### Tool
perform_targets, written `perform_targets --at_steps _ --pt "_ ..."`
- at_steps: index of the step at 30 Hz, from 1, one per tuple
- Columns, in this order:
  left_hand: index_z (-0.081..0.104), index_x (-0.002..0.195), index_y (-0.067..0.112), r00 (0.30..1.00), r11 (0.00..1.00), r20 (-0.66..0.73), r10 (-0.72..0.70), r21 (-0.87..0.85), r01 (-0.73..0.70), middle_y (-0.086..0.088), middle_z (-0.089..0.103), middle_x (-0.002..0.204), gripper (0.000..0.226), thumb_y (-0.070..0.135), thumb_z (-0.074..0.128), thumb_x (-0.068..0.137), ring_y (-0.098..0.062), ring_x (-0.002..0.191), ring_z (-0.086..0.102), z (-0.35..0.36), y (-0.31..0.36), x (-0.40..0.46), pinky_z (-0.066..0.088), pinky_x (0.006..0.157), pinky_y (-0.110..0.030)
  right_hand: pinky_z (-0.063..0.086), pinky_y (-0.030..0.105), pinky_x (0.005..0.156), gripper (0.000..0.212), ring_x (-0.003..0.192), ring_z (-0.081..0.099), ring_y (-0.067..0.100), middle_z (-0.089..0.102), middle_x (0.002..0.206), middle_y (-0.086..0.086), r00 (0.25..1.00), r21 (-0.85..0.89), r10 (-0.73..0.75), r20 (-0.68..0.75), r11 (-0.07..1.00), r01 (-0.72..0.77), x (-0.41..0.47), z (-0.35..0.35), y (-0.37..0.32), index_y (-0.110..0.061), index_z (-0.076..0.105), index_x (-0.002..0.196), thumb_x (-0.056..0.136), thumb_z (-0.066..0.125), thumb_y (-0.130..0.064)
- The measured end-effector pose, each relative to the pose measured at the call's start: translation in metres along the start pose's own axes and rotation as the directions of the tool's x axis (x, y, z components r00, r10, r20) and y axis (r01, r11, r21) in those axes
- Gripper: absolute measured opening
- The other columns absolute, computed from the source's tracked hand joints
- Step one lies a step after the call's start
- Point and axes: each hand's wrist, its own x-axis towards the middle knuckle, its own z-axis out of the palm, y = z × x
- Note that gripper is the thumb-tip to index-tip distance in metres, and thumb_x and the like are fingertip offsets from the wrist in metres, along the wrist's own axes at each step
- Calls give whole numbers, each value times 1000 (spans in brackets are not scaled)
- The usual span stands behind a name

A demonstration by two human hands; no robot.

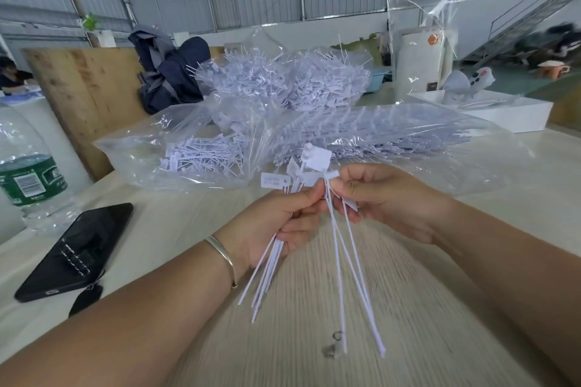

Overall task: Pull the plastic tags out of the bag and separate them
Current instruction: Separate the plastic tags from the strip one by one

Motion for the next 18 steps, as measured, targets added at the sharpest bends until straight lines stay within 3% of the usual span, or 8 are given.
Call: perform_targets --at_steps 2,6,8,11,15,18 --pt "61 87 11 1000 1000 -4 -10 15 10 5 60 65 20 29 63 80 1 30 27 1 0 0 20 27 -10 40 27 65 45 66 48 17 54 82 17 1000 -8 19 -10 1000 -19 1 0 1 3 60 98 77 65 -37" --pt "66 74 14 996 999 -86 -4 38 8 1 58 78 24 35 74 70 -1 32 23 4 1 2 17 28 -11 39 22 59 21 59 46 14 55 66 3 998 -71 24 -57 997 -28 1 -4 2 -6 61 86 88 62 -27" --pt "62 65 13 982 999 -185 25 52 -15 0 53 70 26 34 77 68 -2 31 23 3 3 3 16 27 -14 38 19 54 13 53 44 11 54 59 -2 993 -128 8 -120 992 -23 1 -5 2 -13 61 80 91 62 -20" --pt "53 56 16 935 964 -334 118 263 -27 2 38 49 33 28 73 79 -8 34 20 -2 4 3 18 31 -17 34 19 52 10 53 42 11 53 62 3 976 -206 14 -218 977 -60 2 -6 3 -16 69 86 89 63 -9" --pt "47 49 24 916 936 -358 180 350 -47 4 33 46 40 15 73 77 -10 37 25 -1 1 4 20 37 -16 31 9 46 19 43 39 2 48 49 -6 971 -251 8 -239 966 -70 4 -4 3 -8 74 87 86 59 3" --pt "41 47 27 924 910 -341 174 415 -18 5 29 46 44 14 73 75 -11 39 21 3 1 3 18 39 -18 31 10 47 20 46 39 3 48 47 -7 978 -268 25 -209 960 -82 4 -6 2 -3 75 87 84 58 7"
